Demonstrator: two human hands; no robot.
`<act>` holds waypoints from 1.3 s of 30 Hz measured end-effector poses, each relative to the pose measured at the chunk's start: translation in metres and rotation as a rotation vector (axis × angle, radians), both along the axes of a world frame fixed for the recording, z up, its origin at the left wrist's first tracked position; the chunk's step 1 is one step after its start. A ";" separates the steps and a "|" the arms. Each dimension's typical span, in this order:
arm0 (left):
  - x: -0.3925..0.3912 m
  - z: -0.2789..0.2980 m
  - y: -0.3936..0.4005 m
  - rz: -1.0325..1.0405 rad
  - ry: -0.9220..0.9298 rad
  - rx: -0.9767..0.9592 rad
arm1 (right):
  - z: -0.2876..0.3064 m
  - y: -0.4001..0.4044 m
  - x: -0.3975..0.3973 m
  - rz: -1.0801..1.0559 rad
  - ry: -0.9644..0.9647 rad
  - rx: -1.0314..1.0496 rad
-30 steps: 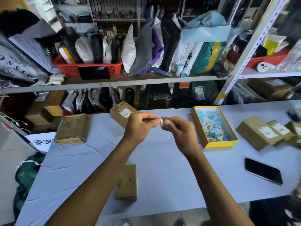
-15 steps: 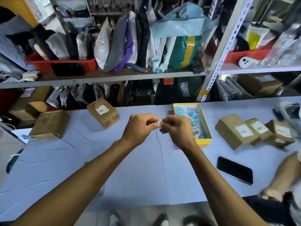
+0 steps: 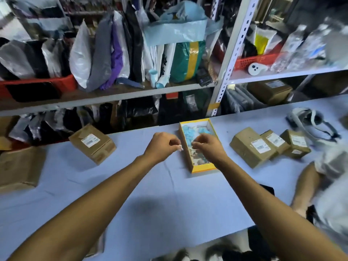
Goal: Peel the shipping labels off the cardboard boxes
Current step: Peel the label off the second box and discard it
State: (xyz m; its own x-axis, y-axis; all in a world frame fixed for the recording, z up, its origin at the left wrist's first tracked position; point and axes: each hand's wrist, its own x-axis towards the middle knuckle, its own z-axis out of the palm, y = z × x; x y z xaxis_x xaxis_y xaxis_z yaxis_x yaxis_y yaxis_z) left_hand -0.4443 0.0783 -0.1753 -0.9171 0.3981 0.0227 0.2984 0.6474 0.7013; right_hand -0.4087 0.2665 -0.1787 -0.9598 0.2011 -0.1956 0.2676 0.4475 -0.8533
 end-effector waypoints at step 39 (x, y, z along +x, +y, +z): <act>-0.081 -0.066 0.153 -0.193 -0.011 -0.685 | -0.066 0.120 -0.101 0.426 -0.180 0.872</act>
